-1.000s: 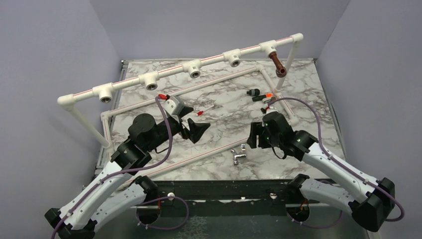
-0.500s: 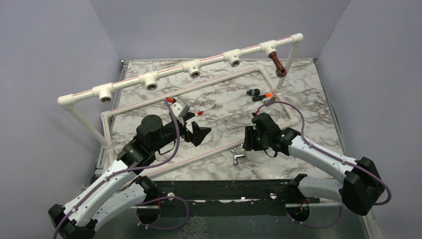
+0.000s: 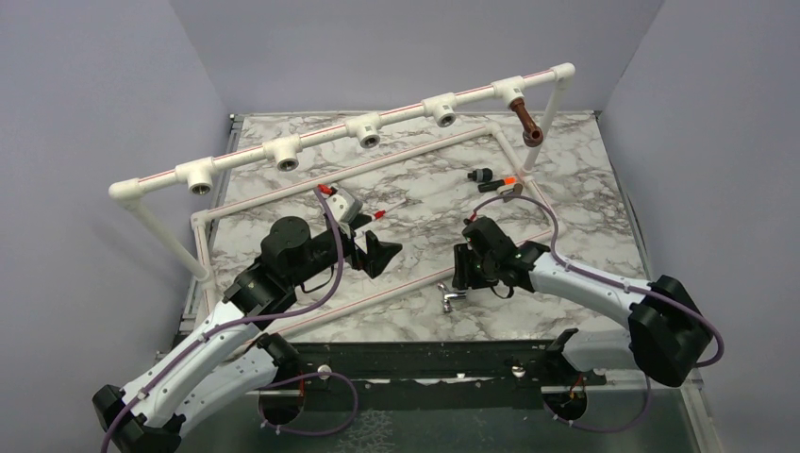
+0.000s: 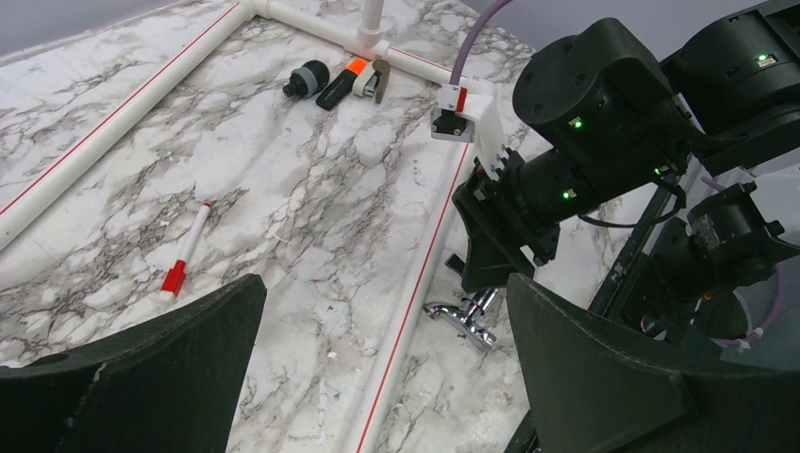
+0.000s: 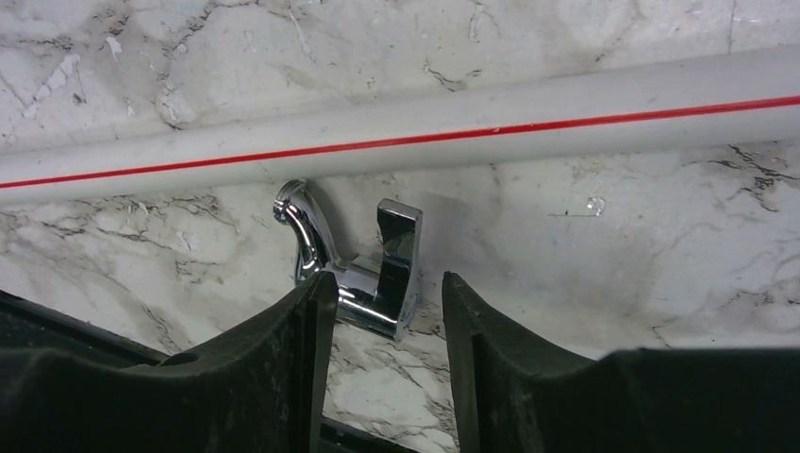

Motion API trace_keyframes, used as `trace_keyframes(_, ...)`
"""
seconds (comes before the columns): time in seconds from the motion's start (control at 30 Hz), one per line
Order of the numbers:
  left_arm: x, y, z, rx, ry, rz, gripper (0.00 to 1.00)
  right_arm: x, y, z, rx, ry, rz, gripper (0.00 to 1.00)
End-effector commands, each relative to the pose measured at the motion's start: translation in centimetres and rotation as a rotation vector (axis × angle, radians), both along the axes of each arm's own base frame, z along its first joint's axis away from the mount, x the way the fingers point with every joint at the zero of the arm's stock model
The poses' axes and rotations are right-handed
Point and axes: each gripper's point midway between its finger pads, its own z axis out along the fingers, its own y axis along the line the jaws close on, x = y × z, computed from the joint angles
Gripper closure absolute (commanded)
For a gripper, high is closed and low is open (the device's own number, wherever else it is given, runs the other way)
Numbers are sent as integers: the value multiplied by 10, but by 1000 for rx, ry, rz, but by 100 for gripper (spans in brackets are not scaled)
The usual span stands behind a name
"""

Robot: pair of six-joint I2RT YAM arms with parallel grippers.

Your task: Install the water faucets

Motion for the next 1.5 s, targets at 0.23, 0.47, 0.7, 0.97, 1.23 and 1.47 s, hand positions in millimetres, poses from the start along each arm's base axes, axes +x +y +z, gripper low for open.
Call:
trace_keyframes(0.23, -6, -5, 0, -6, -6, -46, 1, 11, 3, -19, -25, -31, -41, 59)
trace_keyframes(0.47, -6, -6, -1, -3, -1, -49, 1, 12, 5, -25, -16, -25, -47, 70)
trace_keyframes(0.7, -5, -6, -2, 2, 1, -44, 1, 9, 4, -18, 11, -40, -51, 96)
trace_keyframes(0.97, -5, -8, -1, -19, 24, -40, 1, 5, 7, 5, 83, -81, -32, 99)
trace_keyframes(1.23, -5, -9, -2, -75, 116, -8, 1, 7, 21, 51, 197, -217, 86, 99)
trace_keyframes(1.47, -14, -13, -18, -124, 257, -5, 1, 5, 36, 88, 281, -341, 237, 99)
